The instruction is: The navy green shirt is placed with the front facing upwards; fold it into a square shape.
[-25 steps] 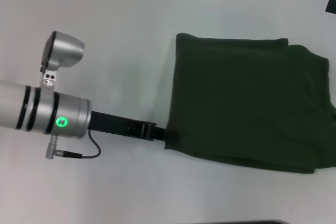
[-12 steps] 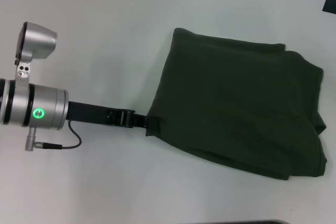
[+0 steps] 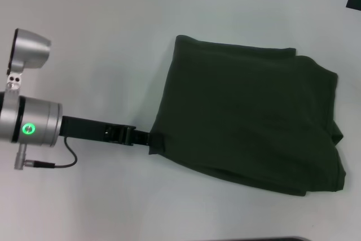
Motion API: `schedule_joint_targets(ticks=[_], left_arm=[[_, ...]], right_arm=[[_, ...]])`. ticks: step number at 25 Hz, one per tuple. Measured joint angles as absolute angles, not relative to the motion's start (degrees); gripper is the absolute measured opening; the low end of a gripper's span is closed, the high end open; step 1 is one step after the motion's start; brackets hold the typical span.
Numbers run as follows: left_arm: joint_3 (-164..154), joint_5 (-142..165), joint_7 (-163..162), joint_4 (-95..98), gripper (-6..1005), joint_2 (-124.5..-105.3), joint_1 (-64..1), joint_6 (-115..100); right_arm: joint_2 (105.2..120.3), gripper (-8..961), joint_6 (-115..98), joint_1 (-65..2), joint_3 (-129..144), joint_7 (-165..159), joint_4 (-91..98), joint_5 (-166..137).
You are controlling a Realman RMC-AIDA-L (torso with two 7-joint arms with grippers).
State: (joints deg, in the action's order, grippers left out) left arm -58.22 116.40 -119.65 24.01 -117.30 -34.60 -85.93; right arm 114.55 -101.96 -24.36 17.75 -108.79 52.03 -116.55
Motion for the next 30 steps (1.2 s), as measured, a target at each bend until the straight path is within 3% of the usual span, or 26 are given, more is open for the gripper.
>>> schedule_joint_targets(ticks=[23,30], left_arm=[[-57.9,118.6,-117.6,24.3,33,-116.62,-31.7,-91.8],[-57.2,118.7,-119.0,24.9,80,-116.55,-31.9,-89.1]], right_arm=[[114.32,898,-101.7,-24.7,17.8,-108.8,52.0,-116.5],[114.35,898,-101.6,-24.7,17.8,-108.8,52.0,-116.5]])
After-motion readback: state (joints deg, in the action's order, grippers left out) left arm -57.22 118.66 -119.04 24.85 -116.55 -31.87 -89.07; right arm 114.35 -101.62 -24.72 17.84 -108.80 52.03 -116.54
